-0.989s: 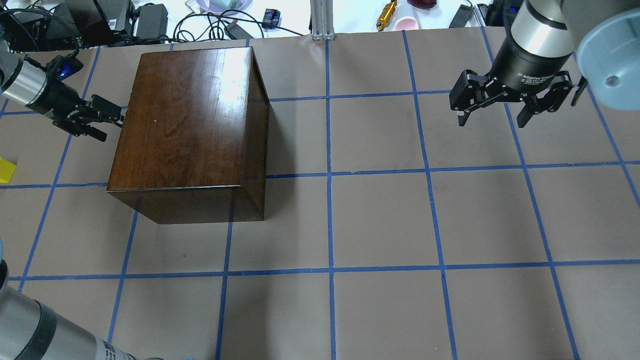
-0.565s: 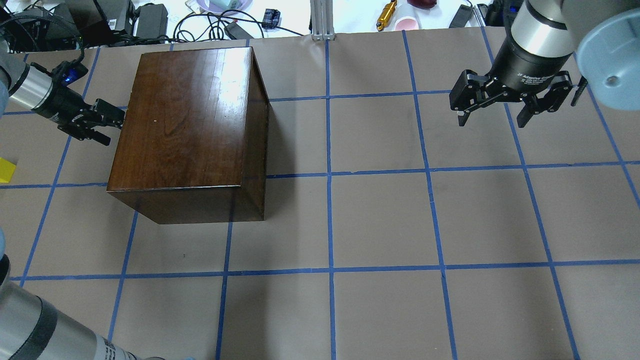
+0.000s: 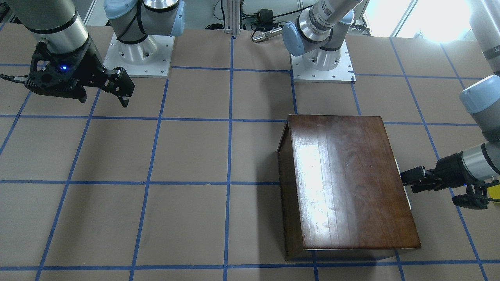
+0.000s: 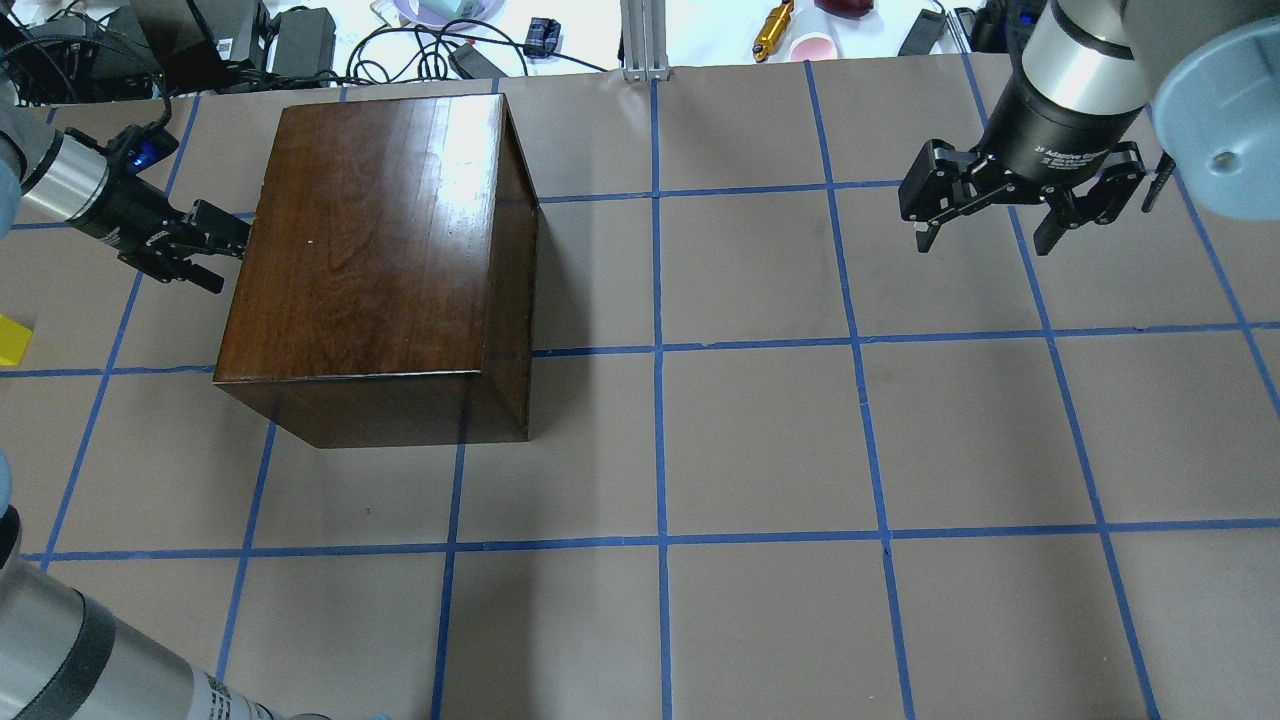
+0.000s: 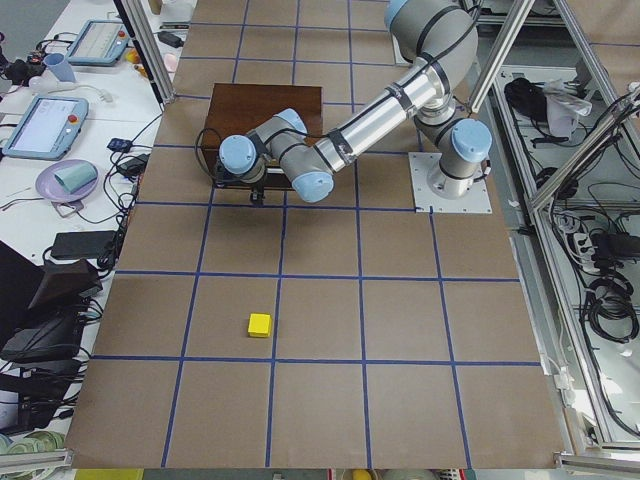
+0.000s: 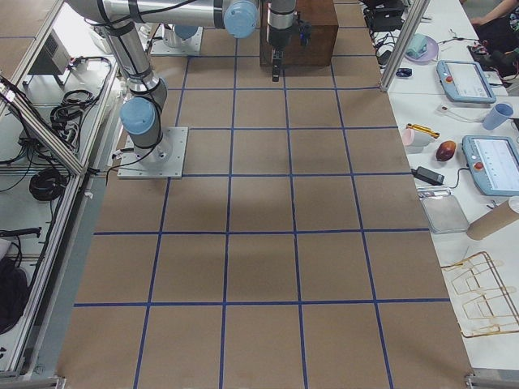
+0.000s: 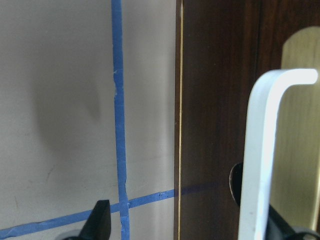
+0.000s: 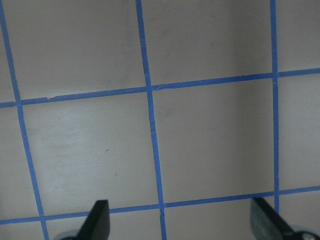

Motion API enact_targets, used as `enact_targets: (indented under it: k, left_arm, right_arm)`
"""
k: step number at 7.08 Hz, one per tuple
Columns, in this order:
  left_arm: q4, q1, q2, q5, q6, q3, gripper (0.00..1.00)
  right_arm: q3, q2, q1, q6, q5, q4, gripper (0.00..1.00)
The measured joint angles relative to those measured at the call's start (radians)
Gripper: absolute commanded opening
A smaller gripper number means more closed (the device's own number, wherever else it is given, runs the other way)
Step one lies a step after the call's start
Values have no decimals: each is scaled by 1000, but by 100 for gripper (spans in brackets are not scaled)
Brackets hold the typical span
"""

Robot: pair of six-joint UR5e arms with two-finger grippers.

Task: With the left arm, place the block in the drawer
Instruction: 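Pull the drawer open away from the cabinet with the left gripper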

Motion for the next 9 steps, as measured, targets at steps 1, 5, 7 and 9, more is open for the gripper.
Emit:
enact_targets:
  k: [1, 5, 7, 9]
  left_arm:
    - [7, 1, 0, 12, 1, 5, 90]
    - [42, 23, -4, 51, 7, 8, 90]
    - [43, 49, -4, 57, 27, 9, 90]
    - [44, 57, -4, 62, 36, 11, 90]
  right_arm:
    - [0, 0, 0, 0, 0, 0, 100]
    - [0, 0, 0, 0, 0, 0, 100]
    - [0, 0, 0, 0, 0, 0, 100]
    - [0, 0, 0, 0, 0, 0, 100]
